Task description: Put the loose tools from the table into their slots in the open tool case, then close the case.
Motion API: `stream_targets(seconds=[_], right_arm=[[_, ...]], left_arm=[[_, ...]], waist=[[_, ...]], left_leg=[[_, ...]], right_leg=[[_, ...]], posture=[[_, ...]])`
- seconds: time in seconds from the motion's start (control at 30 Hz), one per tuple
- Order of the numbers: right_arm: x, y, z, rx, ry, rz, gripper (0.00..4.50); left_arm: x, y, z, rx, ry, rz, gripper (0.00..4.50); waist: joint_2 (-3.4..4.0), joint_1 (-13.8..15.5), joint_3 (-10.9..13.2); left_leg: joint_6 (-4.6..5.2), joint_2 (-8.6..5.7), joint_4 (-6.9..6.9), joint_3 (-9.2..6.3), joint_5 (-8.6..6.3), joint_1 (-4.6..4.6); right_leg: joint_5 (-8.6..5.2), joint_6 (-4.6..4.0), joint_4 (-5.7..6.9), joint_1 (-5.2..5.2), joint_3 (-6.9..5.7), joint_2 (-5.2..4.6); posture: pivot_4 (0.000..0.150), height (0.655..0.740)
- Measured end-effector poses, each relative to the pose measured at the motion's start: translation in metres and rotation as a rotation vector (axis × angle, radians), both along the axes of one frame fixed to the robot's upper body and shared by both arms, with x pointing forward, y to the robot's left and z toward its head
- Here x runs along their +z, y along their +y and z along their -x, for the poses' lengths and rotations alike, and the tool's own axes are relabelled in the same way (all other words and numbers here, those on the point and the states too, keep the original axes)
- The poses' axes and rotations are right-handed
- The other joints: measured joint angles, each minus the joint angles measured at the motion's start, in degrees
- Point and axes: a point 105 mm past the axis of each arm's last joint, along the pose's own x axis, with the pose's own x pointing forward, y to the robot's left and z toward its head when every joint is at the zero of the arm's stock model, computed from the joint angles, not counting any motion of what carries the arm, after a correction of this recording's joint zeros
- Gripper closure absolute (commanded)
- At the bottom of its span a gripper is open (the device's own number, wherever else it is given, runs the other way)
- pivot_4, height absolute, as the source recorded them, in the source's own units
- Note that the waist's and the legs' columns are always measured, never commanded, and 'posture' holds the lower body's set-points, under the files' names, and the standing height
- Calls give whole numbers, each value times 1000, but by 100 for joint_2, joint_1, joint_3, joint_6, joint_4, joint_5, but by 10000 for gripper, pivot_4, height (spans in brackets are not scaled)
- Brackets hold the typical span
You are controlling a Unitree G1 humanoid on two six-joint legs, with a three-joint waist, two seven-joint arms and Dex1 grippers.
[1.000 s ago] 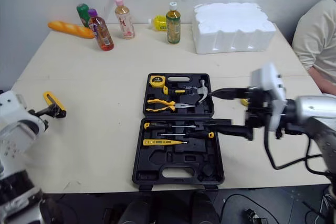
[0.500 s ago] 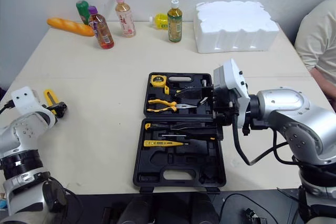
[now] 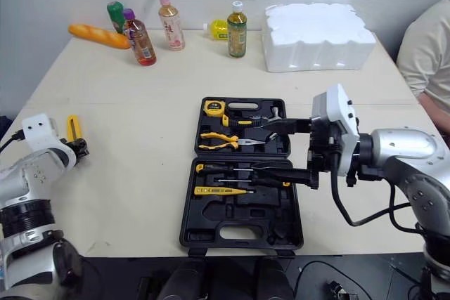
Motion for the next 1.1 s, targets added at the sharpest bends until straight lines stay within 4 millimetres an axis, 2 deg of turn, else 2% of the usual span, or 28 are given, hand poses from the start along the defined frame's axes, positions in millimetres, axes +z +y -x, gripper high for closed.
stream_targets(seconds=[0.07,0.13,0.23,0.27,0.37,0.43,0.5,0.63,0.77,0.87,1.0,1.1], right_arm=[[2,-7,2,-29,-10,5,0],[4,-12,5,-48,-14,8,0],[-1,-27,12,-89,28,31,0],[-2,-32,16,-99,39,32,0],[-5,-42,25,-109,78,36,0],[-10,-48,35,-115,126,38,0],[-19,-52,46,-110,175,57,0],[-32,-55,59,-95,221,111,0],[-60,-67,62,-143,268,209,0],[-66,-69,63,-142,260,242,0],[-76,-73,69,-134,277,288,0],[-80,-75,72,-130,296,300,0]], left_arm=[[5,1,4,-100,4,-52,29768],[19,-8,3,-247,-18,-125,29769],[54,-52,7,-634,-66,-243,29770],[65,-76,12,-795,-78,-271,29770],[73,-128,31,-1132,-75,-277,29770],[70,-165,50,-1381,-39,-224,29770],[69,-193,64,-1553,-8,-189,29770],[63,-221,79,-1725,63,-174,29770],[43,-264,102,-1945,166,-147,29770],[25,-276,109,-2019,248,-155,29770],[17,-295,106,-2071,255,-219,29770],[4,-301,101,-2056,298,-244,29770]], waist=[[-6,-36,4],[-11,-29,7],[-15,16,10],[-9,39,12],[7,32,17],[9,25,19],[12,23,20],[15,-19,23],[13,58,25],[13,31,26],[13,45,26],[13,39,26]], left_leg=[[-2,3,-7,0,1,0],[-4,4,-9,-5,0,-4],[-3,4,-18,-19,-5,-9],[-2,3,-24,-26,-9,-10],[9,2,-35,-27,-15,-11],[11,8,-39,-28,-17,-15],[11,11,-37,-27,-17,-23],[24,11,-27,4,-10,-13],[74,-13,0,8,-21,-11],[94,-13,34,11,-28,-13],[96,-10,44,-1,-29,-10],[95,-8,44,-4,-28,-13]], right_leg=[[-1,-2,-3,-2,-1,2],[-2,-5,-10,-3,-3,0],[-4,-16,-40,6,19,-18],[-4,-19,-60,15,18,-23],[-4,-19,-82,20,17,-25],[-5,-19,-91,20,11,-14],[-6,-20,-87,18,3,-5],[-6,-15,-51,16,-19,13],[5,12,-55,24,-11,24],[13,21,-39,26,5,21],[17,15,-35,34,30,14],[15,13,-32,31,45,15]], posture=[[1500,7383],[1500,7383],[1500,7383],[1500,7383],[1500,7383],[1500,7383],[1500,7383],[1500,7383],[1500,7383],[1500,7383],[1500,7383],[1500,7383]])
